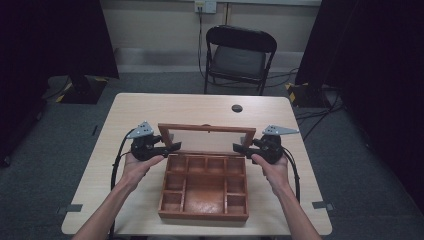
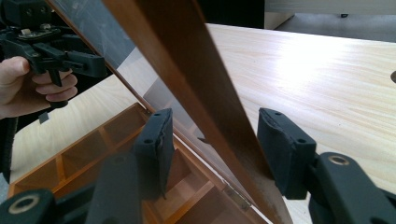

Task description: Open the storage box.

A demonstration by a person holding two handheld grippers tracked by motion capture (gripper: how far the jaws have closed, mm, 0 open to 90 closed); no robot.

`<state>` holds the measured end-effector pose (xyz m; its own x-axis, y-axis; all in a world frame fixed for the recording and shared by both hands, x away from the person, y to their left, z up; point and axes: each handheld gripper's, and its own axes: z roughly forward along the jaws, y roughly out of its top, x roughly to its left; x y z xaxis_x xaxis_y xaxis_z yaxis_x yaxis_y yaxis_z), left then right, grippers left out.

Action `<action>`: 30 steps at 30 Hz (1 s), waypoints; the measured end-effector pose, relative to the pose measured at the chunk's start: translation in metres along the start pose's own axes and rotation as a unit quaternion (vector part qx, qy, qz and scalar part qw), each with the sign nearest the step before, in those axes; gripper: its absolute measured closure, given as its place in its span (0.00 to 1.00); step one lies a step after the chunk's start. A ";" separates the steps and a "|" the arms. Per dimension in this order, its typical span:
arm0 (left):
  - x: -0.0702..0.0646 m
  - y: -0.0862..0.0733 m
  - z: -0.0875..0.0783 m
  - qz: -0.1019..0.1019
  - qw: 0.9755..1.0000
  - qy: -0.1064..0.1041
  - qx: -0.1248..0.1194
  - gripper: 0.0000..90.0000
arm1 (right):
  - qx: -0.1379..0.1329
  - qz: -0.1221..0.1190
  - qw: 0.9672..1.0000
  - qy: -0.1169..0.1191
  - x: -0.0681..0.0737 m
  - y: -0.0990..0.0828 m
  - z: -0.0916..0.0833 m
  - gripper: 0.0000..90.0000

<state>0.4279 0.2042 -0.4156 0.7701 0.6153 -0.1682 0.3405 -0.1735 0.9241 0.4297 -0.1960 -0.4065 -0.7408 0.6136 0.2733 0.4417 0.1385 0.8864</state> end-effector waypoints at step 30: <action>0.016 -0.006 0.014 -0.011 1.000 0.013 0.011 0.58 | 0.002 -0.006 1.000 -0.031 -0.013 -0.005 0.015 0.57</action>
<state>0.4461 0.2040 -0.4287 0.7481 0.6392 -0.1780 0.3688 -0.1775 0.9124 0.4445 -0.1927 -0.4201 -0.7140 0.6582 0.2387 0.4345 0.1491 0.8883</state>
